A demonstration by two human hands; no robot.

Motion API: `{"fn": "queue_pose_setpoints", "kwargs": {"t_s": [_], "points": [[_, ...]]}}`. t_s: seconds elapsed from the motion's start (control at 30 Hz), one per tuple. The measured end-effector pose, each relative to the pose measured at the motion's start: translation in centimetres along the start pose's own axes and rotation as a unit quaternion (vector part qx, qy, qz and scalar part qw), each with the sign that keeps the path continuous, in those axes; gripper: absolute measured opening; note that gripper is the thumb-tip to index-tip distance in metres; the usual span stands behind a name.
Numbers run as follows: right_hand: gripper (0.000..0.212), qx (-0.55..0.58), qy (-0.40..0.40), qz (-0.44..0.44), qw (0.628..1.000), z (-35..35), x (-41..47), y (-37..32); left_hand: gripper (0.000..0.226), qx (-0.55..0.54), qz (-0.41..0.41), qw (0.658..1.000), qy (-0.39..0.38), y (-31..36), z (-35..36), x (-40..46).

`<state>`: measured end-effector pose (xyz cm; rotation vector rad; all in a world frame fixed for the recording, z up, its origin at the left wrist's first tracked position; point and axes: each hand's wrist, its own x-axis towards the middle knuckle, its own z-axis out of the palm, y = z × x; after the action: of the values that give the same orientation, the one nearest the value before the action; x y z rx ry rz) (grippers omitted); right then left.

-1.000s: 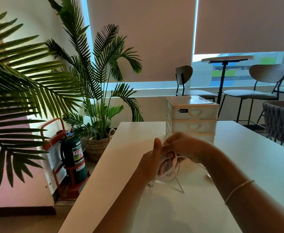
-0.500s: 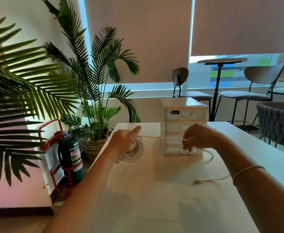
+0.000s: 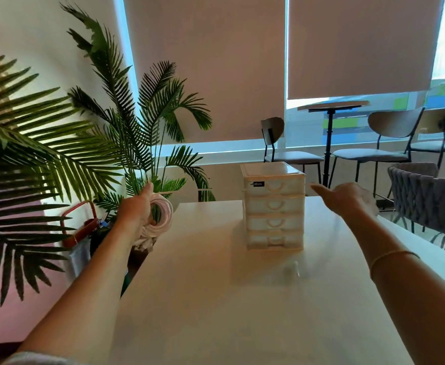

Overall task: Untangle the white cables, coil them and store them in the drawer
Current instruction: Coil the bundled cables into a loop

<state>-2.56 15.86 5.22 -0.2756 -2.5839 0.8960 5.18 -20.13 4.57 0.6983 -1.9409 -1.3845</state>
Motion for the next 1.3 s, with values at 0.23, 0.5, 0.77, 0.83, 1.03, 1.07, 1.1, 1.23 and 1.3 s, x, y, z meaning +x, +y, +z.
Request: {"fn": "queue_pose_setpoints", "kwargs": {"t_s": [0.23,0.5,0.77,0.83,1.03,1.07,1.1,1.23,1.3], "points": [[0.037,0.31,-0.121,0.086,0.939,-2.6,1.0,-1.1,0.051,0.019,0.01,0.997,-0.077,0.2,0.8,-3.3],[0.02,-0.081,-0.057,-0.016,0.995,-4.4,-1.6,-1.9,0.054,-0.121,-0.055,0.967,-0.217,-0.8,1.2,-5.6],[0.052,0.153,-0.311,-0.277,0.896,2.8,-12.6,-10.1,0.05,-0.184,-0.106,0.933,-0.289,0.5,3.5,-8.9],[0.044,0.116,-0.293,-0.308,0.898,4.7,-13.6,-10.6,0.051,-0.198,-0.104,0.926,-0.304,0.6,3.9,-9.3],[0.037,0.101,-0.237,-0.355,0.899,5.1,-13.3,-9.9,0.054,-0.253,-0.122,0.893,-0.353,0.0,3.8,-9.2],[0.036,0.11,-0.231,-0.356,0.899,5.2,-13.2,-9.8,0.054,-0.264,-0.126,0.887,-0.357,-0.1,4.0,-9.2],[0.034,0.126,-0.227,-0.354,0.898,5.4,-13.2,-9.8,0.054,-0.273,-0.127,0.883,-0.36,-0.1,4.1,-9.3],[0.03,0.186,-0.219,-0.332,0.898,6.1,-13.2,-9.3,0.054,-0.302,-0.128,0.872,-0.364,-0.4,4.6,-9.3],[0.029,0.197,-0.225,-0.331,0.895,6.2,-13.0,-9.1,0.05,-0.321,-0.125,0.862,-0.371,-0.6,4.7,-9.6]]}}
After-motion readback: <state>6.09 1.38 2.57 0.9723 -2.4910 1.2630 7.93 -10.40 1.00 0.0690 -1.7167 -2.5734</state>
